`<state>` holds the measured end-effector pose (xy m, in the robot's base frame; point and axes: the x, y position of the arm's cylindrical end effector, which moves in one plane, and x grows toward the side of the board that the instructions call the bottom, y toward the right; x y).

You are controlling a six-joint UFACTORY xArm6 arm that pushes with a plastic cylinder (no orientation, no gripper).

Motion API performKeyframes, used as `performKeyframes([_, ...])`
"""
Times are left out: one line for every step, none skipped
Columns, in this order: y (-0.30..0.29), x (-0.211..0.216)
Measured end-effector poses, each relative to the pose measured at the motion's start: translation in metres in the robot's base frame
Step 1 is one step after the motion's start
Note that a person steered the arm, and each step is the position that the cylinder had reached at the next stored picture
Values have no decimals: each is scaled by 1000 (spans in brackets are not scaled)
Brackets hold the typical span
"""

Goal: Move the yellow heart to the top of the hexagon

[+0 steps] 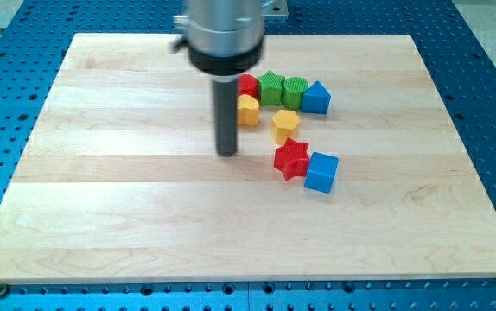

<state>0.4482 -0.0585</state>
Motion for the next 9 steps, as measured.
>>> performKeyframes([-41, -41])
performKeyframes([-37, -86])
performKeyframes([-12, -75])
performKeyframes([31, -57])
performKeyframes([62, -56])
performKeyframes([78, -56])
performKeyframes([78, -56])
performKeyframes([73, -55])
performKeyframes([65, -27])
